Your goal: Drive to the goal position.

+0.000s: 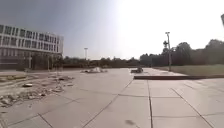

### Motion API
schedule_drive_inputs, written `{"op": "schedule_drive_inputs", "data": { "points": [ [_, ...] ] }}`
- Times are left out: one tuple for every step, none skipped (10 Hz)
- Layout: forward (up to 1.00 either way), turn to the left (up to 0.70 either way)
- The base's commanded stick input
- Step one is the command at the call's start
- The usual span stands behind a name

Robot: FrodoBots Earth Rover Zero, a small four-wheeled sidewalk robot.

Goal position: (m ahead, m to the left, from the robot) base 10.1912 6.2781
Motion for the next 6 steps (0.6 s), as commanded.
{"op": "schedule_drive_inputs", "data": {
  "points": [
    [0.70,0.00],
    [0.70,0.00],
    [0.70,0.00],
    [0.70,0.00],
    [0.70,0.00],
    [0.70,0.00]
  ]
}}
